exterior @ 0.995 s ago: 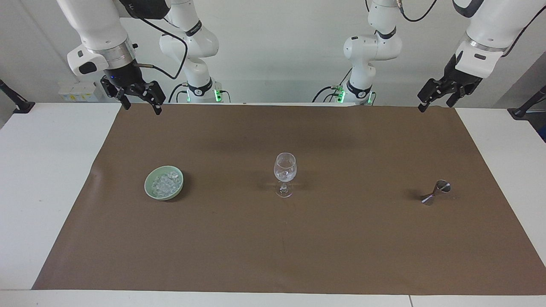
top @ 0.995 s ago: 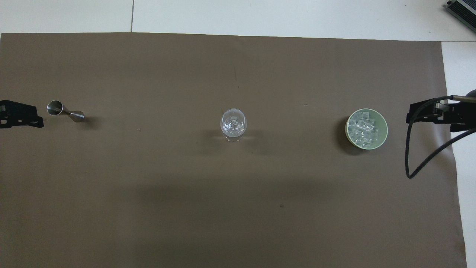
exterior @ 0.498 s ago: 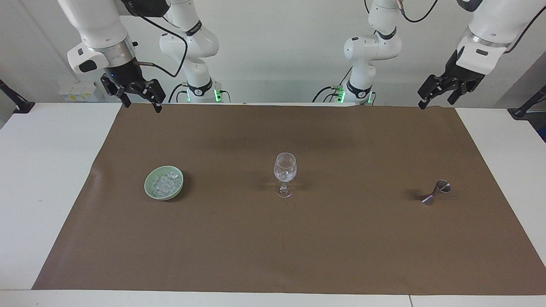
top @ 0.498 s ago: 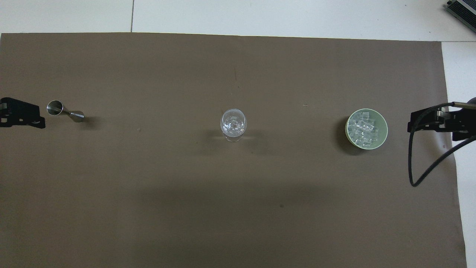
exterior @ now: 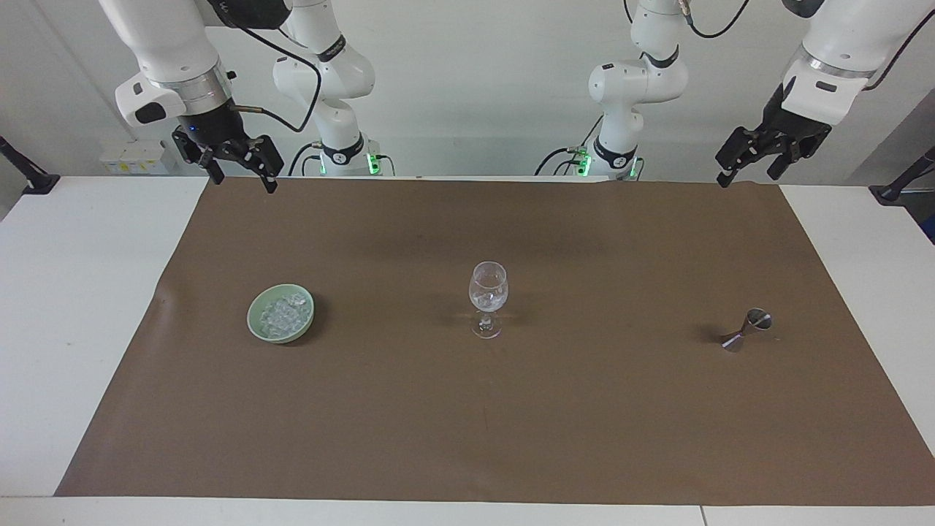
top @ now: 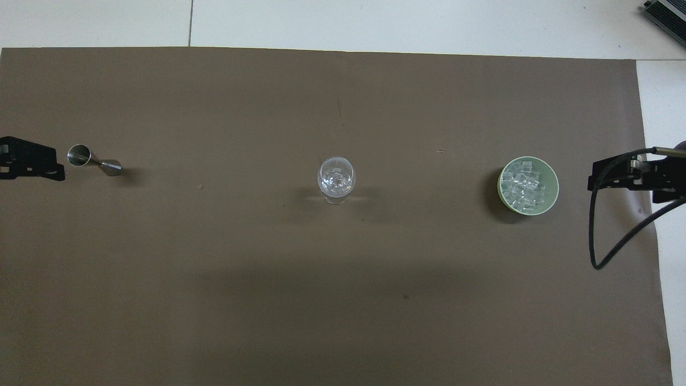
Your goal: Pour wine and add ice with both arms
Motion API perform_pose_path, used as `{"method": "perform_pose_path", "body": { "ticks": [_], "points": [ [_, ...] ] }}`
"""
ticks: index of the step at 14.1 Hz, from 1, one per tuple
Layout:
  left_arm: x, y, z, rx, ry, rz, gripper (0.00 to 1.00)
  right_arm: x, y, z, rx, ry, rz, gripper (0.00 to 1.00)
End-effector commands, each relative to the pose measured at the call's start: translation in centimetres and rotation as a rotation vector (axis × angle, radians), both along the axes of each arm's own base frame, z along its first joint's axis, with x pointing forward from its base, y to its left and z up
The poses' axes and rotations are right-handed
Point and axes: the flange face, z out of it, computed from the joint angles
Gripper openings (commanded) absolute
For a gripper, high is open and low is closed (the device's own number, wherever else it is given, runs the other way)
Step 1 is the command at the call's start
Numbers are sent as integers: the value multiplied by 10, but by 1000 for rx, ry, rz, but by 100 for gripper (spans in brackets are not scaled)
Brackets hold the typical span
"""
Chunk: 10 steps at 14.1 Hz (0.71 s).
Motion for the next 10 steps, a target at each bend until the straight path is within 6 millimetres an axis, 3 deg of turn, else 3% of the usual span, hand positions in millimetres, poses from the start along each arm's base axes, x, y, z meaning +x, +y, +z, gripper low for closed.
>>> {"method": "perform_pose_path", "body": {
  "ticks": [1,5,10],
  "points": [
    [-4,-4,-7,5,0,-14,100,-6,-1,2,16,8,22,100],
    [-8,-16,-12,7,3,-38,100,-5,-2,3,16,-1,21,100],
    [-12,-16,-17,9,-2,-39,100,-5,-1,3,16,-3,24,100]
  ]
}}
